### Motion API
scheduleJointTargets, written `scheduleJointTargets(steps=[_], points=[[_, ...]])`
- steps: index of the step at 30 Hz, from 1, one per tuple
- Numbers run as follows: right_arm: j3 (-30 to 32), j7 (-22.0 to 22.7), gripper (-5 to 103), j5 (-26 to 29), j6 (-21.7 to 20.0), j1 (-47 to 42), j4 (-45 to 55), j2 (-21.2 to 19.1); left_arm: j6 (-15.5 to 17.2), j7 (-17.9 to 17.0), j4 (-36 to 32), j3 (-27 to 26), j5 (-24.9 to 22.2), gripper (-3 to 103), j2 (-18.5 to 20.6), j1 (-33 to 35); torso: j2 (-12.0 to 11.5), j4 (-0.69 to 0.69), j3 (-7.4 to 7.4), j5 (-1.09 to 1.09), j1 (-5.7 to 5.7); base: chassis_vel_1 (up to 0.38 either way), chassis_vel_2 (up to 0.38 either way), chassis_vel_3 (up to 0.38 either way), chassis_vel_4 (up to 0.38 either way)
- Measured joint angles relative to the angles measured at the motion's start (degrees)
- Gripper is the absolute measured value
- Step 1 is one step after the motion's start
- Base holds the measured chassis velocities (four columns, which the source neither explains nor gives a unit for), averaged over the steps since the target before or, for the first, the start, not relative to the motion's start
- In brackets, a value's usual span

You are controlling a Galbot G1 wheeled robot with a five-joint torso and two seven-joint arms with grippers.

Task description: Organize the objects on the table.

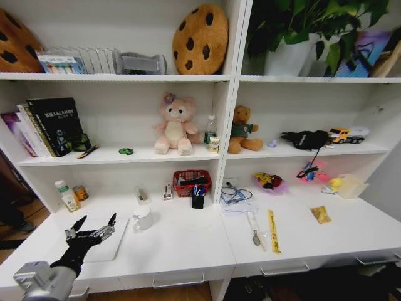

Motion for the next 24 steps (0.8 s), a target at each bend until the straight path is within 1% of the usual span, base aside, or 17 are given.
scheduleJointTargets(steps=[2, 3, 6, 8, 9, 10, 11, 12, 13, 14, 15, 16, 17, 18, 19, 22, 24], points=[[0.04, 0.15, 66, 0.43, 0.03, -0.89, 0.59, -0.12, 0.0, 0.0, 0.0, 0.0, 0.0, 100, 0.0, 0.0, 0.05, -0.01, 0.03, 0.0, 0.03, 0.0, 0.0, 0.0, 0.0], [0.01, 0.15, 71, 0.82, 0.22, -2.18, 1.83, -0.27, 0.0, 0.0, 0.0, 0.0, 0.0, 100, 0.0, 0.0, 0.09, 0.02, 0.04, 0.0, 0.05, 0.0, 0.0, 0.0, 0.0], [-0.14, 0.15, 77, 1.39, 0.64, -3.9, 3.51, -0.46, 0.0, 0.0, 0.0, 0.0, 0.0, 100, 0.0, 0.0, 0.11, 0.03, 0.06, 0.01, 0.06, 0.0, 0.0, 0.0, 0.0], [-0.96, -0.5, 88, 4.68, 0.34, -12.51, 13.11, -1.5, 0.0, 0.0, 0.0, 0.0, 0.0, 100, 0.0, 0.0, 0.16, -0.02, 0.09, 0.01, 0.09, 0.0, 0.0, 0.0, 0.0], [-0.96, -0.5, 88, 4.68, 0.34, -12.51, 13.11, -1.5, 0.0, 0.0, 0.0, 0.0, 0.0, 100, 0.0, 0.0, 0.16, -0.02, 0.09, 0.01, 0.09, 0.0, 0.0, 0.0, 0.0], [-1.14, -0.52, 93, 7.01, -0.05, -18.38, 20.03, -2.07, 0.0, 0.0, 0.0, 0.0, 0.0, 100, 0.0, 0.0, 0.19, -0.04, 0.1, 0.0, 0.09, 0.0, 0.0, 0.0, 0.0], [-1.14, -0.52, 93, 7.01, -0.05, -18.38, 20.03, -2.07, 0.0, 0.0, 0.0, 0.0, 0.0, 100, 0.0, 0.0, 0.19, -0.04, 0.1, 0.0, 0.09, 0.0, 0.0, 0.0, 0.0], [-0.96, -0.27, 97, 8.21, -0.22, -22.88, 25.32, -2.47, 0.0, 0.0, 0.0, 0.0, 0.0, 100, 0.0, 0.0, 0.22, -0.02, 0.11, 0.02, 0.1, 0.0, 0.0, 0.0, 0.0], [-0.73, 0.17, 99, 9.18, -0.23, -27.15, 29.88, -2.86, 0.0, 0.0, 0.01, 0.0, 0.0, 100, 0.0, 0.0, 0.23, 0.03, 0.11, 0.02, 0.1, 0.0, 0.0, 0.0, 0.0], [-0.05, 0.88, 100, 10.35, -0.33, -33.66, 36.56, -3.4, 0.0, -0.01, 0.0, -0.01, 0.0, 100, 0.0, 0.01, 0.25, -0.03, 0.12, 0.01, 0.11, 0.0, 0.0, 0.0, 0.0], [-0.05, 0.88, 100, 10.35, -0.33, -33.66, 36.56, -3.4, 0.0, -0.01, 0.0, -0.01, 0.0, 100, 0.0, 0.01, 0.25, -0.03, 0.12, 0.01, 0.11, 0.0, 0.0, 0.0, 0.0], [0.36, 1.2, 100, 10.82, -0.4, -36.29, 39.73, -3.6, 0.0, -0.01, 0.01, 0.0, 0.0, 100, 0.0, 0.0, 0.26, -0.08, 0.13, 0.0, 0.11, 0.0, 0.0, 0.0, 0.0], [1.44, 1.89, 100, 11.96, -0.76, -41.38, 46.55, -4.1, 0.0, 0.0, 0.0, 0.0, 0.0, 100, 0.01, 0.0, 0.27, -0.07, 0.14, 0.01, 0.12, 0.0, 0.0, 0.0, 0.0], [2.68, 2.93, 100, 13.6, -1.58, -47.34, 53.91, -4.8, 0.0, 0.0, 0.0, 0.0, 0.0, 100, 0.0, 0.0, 0.29, 0.02, 0.13, -0.02, 0.13, 0.0, 0.0, 0.0, 0.0], [2.68, 2.93, 100, 13.6, -1.58, -47.34, 53.91, -4.8, 0.0, 0.0, 0.0, 0.0, 0.0, 100, 0.0, 0.0, 0.29, 0.02, 0.13, -0.02, 0.13, 0.0, 0.0, 0.0, 0.0], [5.31, 6.32, 100, 16.06, -2.43, -61.75, 70.08, -5.74, 0.0, 0.0, 0.0, 0.0, 0.0, 100, 0.0, 0.0, 0.31, -0.01, 0.16, -0.02, 0.15, 0.0, 0.0, 0.0, 0.0], [5.31, 6.32, 100, 16.06, -2.43, -61.75, 70.08, -5.74, 0.0, 0.0, 0.0, 0.0, 0.0, 100, 0.0, 0.0, 0.31, -0.01, 0.16, -0.02, 0.15, 0.0, 0.0, 0.0, 0.0]])
